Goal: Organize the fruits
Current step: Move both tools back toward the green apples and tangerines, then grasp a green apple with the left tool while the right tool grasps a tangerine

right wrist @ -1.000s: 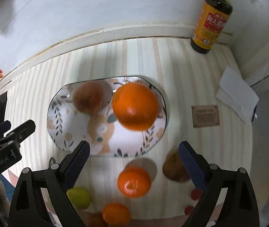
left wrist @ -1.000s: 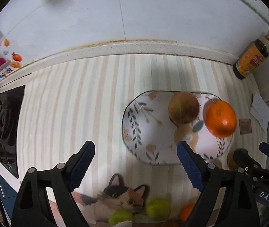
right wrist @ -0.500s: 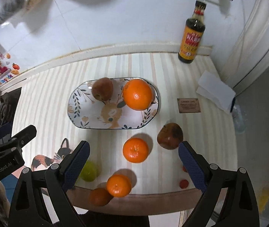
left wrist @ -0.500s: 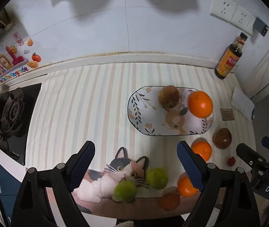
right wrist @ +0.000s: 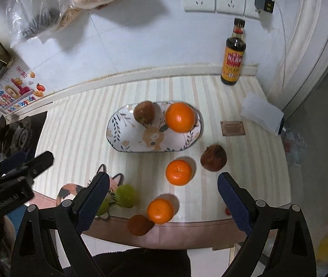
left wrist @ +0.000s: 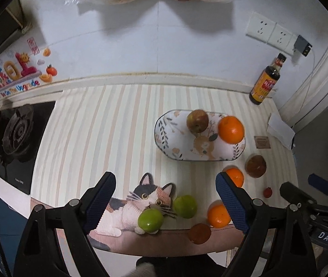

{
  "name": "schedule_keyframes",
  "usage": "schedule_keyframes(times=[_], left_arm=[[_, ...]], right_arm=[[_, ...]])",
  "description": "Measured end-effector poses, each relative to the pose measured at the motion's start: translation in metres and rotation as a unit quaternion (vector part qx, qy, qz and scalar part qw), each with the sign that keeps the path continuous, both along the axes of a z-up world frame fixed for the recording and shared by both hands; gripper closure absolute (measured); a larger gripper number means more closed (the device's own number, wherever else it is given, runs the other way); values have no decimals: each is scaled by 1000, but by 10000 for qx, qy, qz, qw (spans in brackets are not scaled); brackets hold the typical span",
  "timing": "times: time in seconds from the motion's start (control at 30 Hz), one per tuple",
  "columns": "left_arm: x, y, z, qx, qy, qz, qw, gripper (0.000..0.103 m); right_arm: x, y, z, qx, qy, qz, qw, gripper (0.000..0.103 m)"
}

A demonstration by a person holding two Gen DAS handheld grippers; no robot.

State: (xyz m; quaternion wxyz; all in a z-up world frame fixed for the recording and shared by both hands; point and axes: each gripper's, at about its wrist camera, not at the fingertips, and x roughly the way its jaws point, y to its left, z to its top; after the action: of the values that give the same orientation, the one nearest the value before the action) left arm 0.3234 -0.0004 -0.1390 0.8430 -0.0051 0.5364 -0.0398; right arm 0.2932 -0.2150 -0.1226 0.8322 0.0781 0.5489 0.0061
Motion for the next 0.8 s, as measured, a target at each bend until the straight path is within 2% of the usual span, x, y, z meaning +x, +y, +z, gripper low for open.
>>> schedule_keyframes(times=[0.03,0.13,0.23,0.37,0.47,0.63,0.8], left_arm=[[0,1,-5,35,64,-15,10000,14],[1,8,-34,237,373,-11,9990,5],[1,15,-66,408,759,33,9963,5],[-1,24,-118,539,1423,58,9883,5],[-4,26,-148,588,1767,21,9825,5],[-6,25,-180,566,2103,-58,9760,6],[-8,25,-201,530,2294,-58,9719,6]], right_arm=[[1,0,-9,65,128,10,9999,6],[4,-2,-42,222,514,-4,9984,6],[7,-8,-83,468,952,-126,9943,6],[7,-13,-134,765,1492,-262,9855,6],[6,-12,-165,930,1833,-295,9782,7],[6,-6,-204,1047,2264,-282,9680,7],[5,4,-225,1053,2460,-212,9633,7]])
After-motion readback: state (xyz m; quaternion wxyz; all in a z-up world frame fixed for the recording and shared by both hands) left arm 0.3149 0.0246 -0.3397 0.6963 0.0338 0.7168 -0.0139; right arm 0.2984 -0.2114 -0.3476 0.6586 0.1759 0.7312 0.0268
